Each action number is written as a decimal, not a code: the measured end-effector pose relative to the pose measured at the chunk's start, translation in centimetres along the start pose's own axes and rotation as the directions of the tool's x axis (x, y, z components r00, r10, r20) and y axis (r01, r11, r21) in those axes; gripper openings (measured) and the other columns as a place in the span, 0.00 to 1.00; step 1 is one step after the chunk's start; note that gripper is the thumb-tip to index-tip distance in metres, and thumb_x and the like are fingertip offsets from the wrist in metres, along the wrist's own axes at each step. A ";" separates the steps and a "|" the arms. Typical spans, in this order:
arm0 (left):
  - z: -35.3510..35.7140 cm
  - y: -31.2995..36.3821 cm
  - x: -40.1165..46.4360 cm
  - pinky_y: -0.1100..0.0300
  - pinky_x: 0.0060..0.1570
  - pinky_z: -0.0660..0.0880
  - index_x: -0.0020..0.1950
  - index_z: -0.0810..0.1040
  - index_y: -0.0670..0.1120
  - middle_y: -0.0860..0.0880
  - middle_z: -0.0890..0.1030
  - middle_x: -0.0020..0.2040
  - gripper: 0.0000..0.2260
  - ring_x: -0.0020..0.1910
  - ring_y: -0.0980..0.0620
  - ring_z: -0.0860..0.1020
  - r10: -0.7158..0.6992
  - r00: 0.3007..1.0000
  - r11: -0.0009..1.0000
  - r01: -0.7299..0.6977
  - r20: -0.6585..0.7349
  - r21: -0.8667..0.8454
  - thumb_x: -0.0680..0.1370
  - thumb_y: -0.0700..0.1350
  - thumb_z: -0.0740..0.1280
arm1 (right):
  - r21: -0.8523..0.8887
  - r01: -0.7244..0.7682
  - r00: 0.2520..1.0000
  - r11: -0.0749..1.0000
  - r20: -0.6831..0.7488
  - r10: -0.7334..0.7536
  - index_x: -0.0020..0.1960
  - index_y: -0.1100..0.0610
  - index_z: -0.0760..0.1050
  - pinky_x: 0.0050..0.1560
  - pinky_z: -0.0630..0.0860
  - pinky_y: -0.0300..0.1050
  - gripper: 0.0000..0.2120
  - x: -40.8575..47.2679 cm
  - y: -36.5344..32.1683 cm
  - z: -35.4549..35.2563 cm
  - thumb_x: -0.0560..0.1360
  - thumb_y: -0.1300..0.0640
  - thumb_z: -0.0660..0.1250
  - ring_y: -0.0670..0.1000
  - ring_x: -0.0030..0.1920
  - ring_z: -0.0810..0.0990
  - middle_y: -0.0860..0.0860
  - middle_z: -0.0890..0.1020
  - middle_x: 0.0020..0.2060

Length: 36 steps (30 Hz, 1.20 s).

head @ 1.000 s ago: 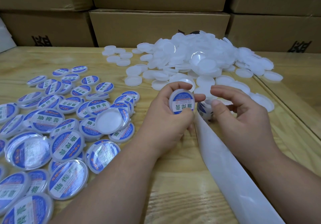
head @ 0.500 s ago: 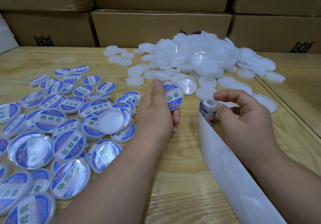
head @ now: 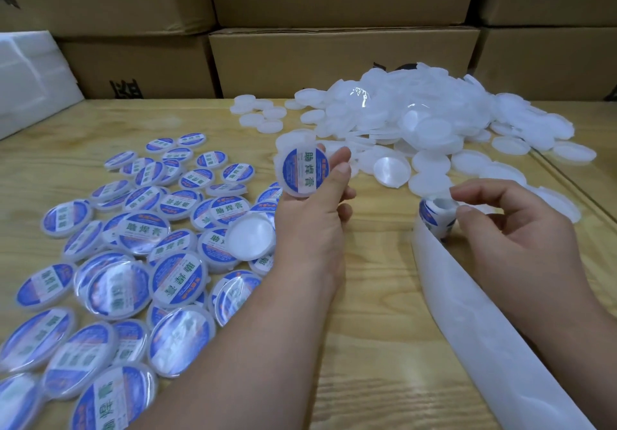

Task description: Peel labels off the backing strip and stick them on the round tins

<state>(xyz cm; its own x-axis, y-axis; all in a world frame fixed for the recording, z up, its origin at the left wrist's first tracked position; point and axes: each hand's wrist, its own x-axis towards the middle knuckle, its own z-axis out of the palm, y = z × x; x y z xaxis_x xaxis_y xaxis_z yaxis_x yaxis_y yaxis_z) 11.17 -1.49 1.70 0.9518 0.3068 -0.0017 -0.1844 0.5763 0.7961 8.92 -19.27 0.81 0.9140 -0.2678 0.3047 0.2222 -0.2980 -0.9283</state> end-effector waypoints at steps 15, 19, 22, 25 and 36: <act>0.1 -0.5 -0.5 0.67 0.35 0.72 0.60 0.76 0.58 0.53 0.88 0.45 0.09 0.35 0.57 0.79 0.095 0.993 0.921 -0.112 0.064 0.372 0.85 0.50 0.57 | -0.016 -0.026 0.998 1.000 -0.052 0.025 0.47 0.43 0.80 0.32 0.69 0.40 0.06 0.0 0.1 0.2 0.77 0.54 0.68 0.40 0.24 0.74 0.41 0.83 0.32; 0.1 -2.1 -1.3 0.65 0.42 0.75 0.58 0.77 0.59 0.62 0.84 0.50 0.15 0.39 0.63 0.77 0.060 0.953 0.642 -0.265 0.298 0.719 0.81 0.41 0.60 | -0.033 -0.017 0.997 0.999 -0.077 0.014 0.43 0.48 0.78 0.32 0.67 0.41 0.04 0.3 -0.1 0.2 0.77 0.51 0.69 0.41 0.24 0.71 0.37 0.81 0.31; 0.0 -2.3 -1.3 0.56 0.57 0.75 0.66 0.77 0.58 0.58 0.82 0.56 0.19 0.56 0.54 0.78 0.061 0.936 0.375 -0.343 0.347 0.861 0.80 0.40 0.59 | -0.049 -0.024 0.997 0.999 -0.068 0.020 0.41 0.51 0.77 0.32 0.64 0.42 0.08 0.4 -0.1 0.1 0.78 0.51 0.69 0.41 0.23 0.70 0.36 0.77 0.28; 0.1 -2.4 -1.2 0.59 0.54 0.72 0.68 0.77 0.58 0.53 0.81 0.54 0.21 0.57 0.50 0.77 0.089 0.945 0.319 -0.327 0.315 0.889 0.79 0.39 0.58 | -0.053 -0.027 0.998 0.998 -0.053 0.024 0.40 0.52 0.76 0.32 0.64 0.42 0.09 0.5 -0.1 0.1 0.78 0.51 0.69 0.40 0.24 0.71 0.35 0.76 0.27; 2.6 -4.6 4.0 0.47 0.78 0.52 0.79 0.61 0.51 0.43 0.61 0.80 0.27 0.80 0.43 0.53 0.074 0.956 0.018 -0.286 0.284 0.958 0.80 0.52 0.61 | -0.029 -0.008 0.999 1.000 -0.045 0.006 0.39 0.51 0.76 0.33 0.66 0.39 0.09 1.0 0.7 0.1 0.77 0.54 0.70 0.38 0.27 0.72 0.35 0.78 0.30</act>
<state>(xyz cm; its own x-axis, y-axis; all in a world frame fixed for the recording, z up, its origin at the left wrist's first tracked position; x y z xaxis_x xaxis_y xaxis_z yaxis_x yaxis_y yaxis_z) 16.48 -4.92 -0.42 0.9660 0.1209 0.2287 -0.0401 -0.8032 0.5943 9.98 -19.61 0.46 0.8990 -0.3111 0.3082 0.2052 -0.3225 -0.9241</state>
